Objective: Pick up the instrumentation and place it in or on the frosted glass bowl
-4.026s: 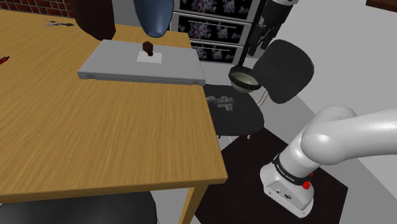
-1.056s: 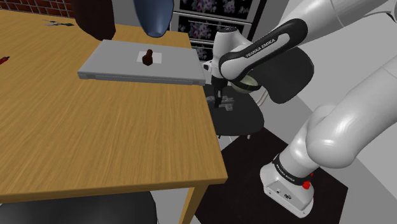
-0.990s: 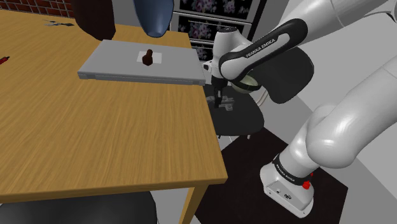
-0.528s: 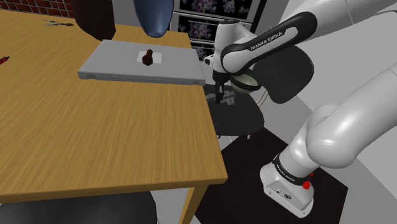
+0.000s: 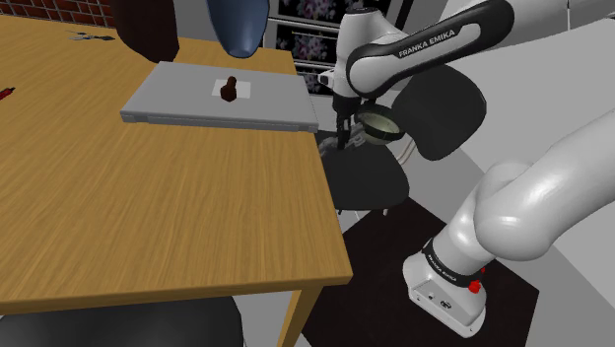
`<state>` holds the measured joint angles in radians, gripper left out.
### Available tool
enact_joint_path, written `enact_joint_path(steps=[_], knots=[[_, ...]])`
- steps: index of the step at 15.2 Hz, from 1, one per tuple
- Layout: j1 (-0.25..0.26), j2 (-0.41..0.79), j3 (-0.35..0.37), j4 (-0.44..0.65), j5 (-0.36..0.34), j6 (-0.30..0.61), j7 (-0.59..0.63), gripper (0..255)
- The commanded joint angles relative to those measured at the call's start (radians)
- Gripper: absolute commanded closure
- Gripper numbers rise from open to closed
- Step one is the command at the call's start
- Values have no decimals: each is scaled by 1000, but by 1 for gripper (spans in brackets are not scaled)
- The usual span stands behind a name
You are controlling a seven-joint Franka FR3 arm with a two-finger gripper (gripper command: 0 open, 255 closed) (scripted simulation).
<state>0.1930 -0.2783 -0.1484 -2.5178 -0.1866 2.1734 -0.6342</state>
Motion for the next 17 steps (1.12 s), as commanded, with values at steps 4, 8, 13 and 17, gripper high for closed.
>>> enact_joint_path(steps=[4,8,13,17], knots=[[2,-38,5,36,5,-75,-5,255],[3,-64,8,70,8,-134,-11,255],[5,-89,12,117,13,-206,-18,255],[6,-104,16,158,16,-262,-23,255]])
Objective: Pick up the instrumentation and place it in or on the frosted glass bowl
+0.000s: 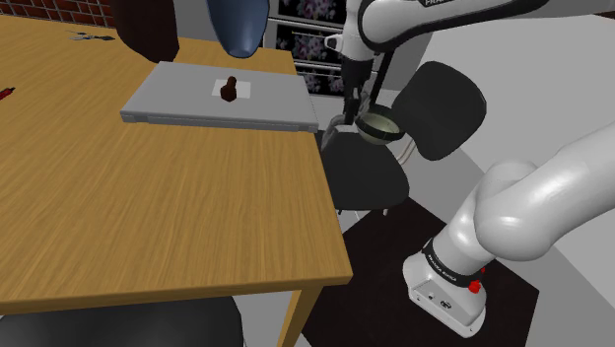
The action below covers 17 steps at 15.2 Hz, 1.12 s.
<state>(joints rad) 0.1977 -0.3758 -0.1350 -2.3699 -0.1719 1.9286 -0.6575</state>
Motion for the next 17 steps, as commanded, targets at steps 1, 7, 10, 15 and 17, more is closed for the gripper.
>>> enact_joint_path(steps=[1,7,10,15,17], knots=[[1,-10,3,21,2,-32,-1,255],[-54,-4,-85,32,-40,-18,-122,255],[-84,14,-139,50,-61,-5,-195,255],[-130,68,-229,101,-81,19,-322,255],[-146,98,-265,130,-82,29,-374,255]])
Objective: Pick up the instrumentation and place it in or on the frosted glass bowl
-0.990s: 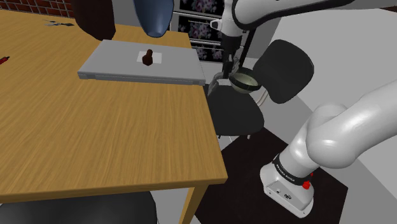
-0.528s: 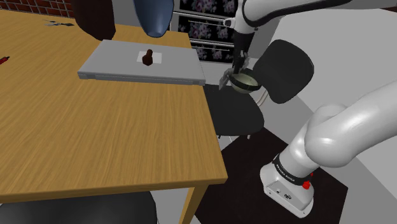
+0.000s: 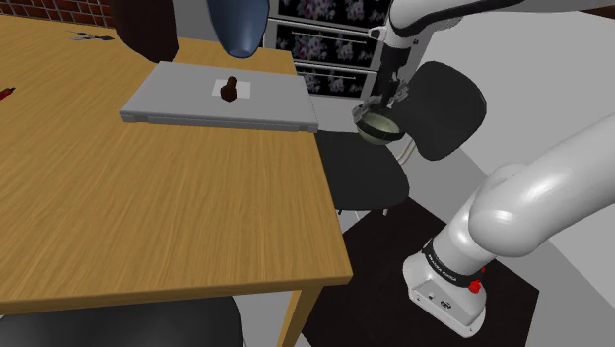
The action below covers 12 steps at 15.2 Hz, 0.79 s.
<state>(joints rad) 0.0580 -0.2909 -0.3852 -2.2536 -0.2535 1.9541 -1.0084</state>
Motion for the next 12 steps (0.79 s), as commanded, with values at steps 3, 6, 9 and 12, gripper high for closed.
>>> enact_joint_path(steps=[3,6,9,12], knots=[[-30,66,-68,64,8,18,-106,255],[-50,104,-88,71,18,53,-146,255],[-72,120,-73,43,24,95,-148,255],[-90,137,-61,17,29,137,-149,255]])
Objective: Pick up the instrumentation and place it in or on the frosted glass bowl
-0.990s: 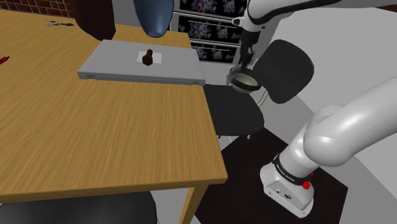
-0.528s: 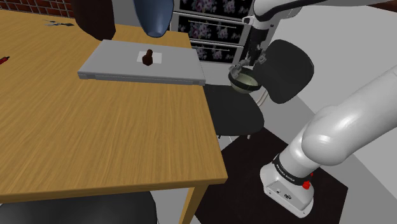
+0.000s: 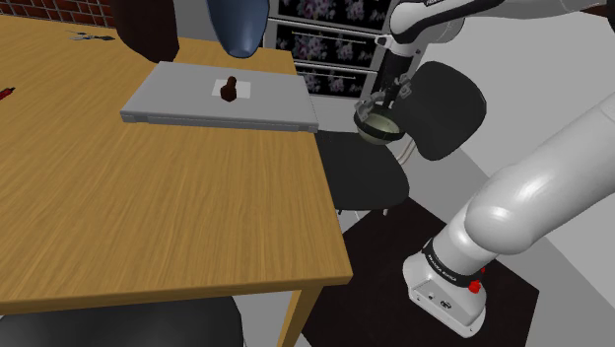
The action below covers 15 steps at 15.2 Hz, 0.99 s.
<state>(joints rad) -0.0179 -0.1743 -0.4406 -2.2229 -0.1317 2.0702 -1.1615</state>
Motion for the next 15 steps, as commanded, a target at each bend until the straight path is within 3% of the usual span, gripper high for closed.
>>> enact_joint_path(steps=[1,5,12,13,15], knots=[[-19,26,-2,-23,-91,35,3,255],[-35,49,8,-49,-85,82,2,255],[-59,50,31,-50,-81,83,-1,255],[-55,49,36,-41,-80,73,6,0],[-54,36,40,-56,-86,74,15,0]])
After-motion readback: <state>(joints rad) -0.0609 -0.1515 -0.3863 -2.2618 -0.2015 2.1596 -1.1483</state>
